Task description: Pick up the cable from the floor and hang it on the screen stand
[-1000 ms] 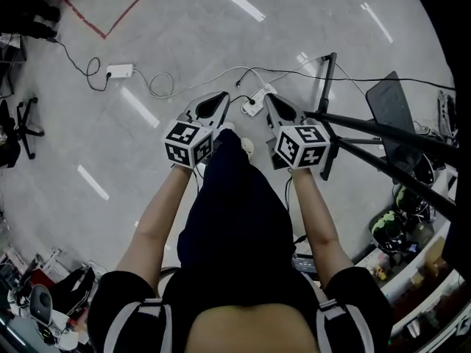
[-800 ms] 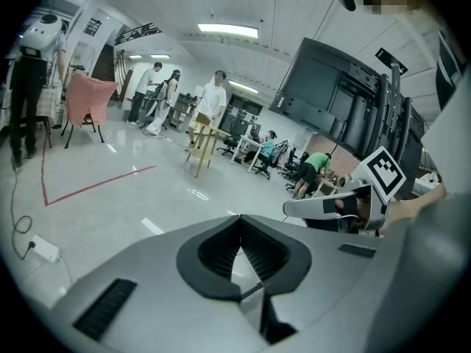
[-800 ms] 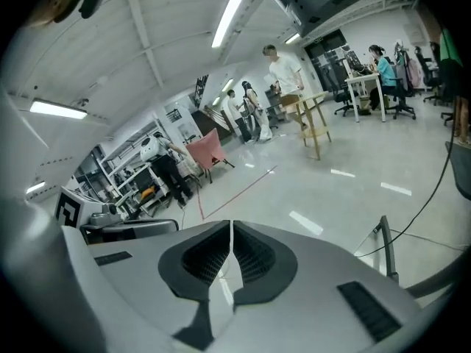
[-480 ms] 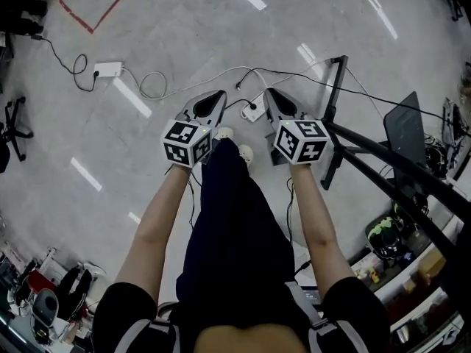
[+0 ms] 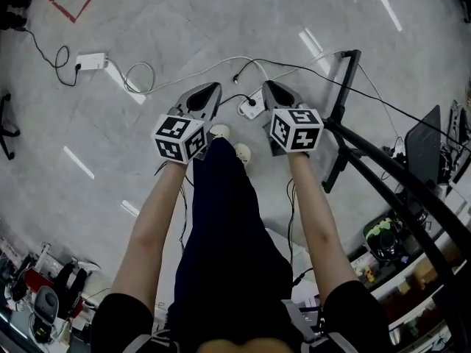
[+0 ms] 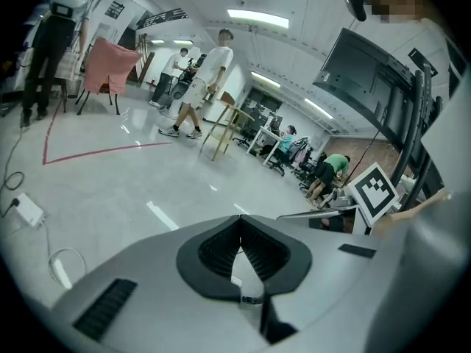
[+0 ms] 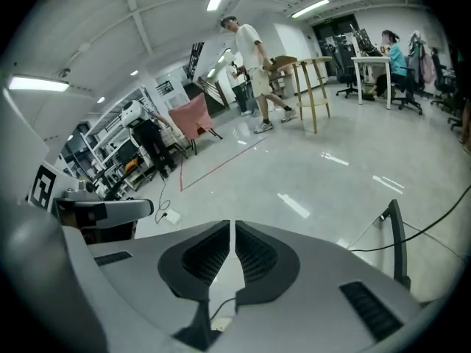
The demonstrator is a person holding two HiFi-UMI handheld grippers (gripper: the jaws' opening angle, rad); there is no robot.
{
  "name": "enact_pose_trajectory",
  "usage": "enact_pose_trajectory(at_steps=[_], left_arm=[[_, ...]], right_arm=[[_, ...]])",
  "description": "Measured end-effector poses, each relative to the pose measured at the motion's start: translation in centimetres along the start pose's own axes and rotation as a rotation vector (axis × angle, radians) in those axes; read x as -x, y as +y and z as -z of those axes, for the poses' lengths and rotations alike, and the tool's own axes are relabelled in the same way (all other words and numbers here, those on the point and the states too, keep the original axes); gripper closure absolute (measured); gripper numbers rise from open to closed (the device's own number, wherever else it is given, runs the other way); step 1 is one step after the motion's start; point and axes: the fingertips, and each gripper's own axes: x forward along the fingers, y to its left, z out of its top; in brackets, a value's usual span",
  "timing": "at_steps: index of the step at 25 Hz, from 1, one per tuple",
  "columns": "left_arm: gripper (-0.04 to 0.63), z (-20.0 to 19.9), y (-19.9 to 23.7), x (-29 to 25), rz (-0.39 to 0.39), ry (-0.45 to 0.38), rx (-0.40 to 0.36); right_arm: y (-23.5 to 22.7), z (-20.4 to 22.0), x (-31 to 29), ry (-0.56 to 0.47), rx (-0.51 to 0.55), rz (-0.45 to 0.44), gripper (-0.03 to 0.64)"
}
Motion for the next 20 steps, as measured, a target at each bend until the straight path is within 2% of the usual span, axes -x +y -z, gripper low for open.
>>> enact_pose_trajectory(at_steps=[5,13,20], left_arm=[[0.588,3.5,2.3,-3.3,0.012,0.026,-0.005],[0.588,9.8,7.0,-7.9,0.05,0.108,-0.078],[0.588,14.2,10.8,-12.3,0.072,0.124,-0.032]], right_arm=[[-2.1,3.3,-5.0,0.027,-0.037,0.008,0.591],[-3.9,7.7,-12.7,0.02,-0.08,0.008,0.591],[-6.1,12.1,-18.6,0.031,-0.105,0.013,0.59]])
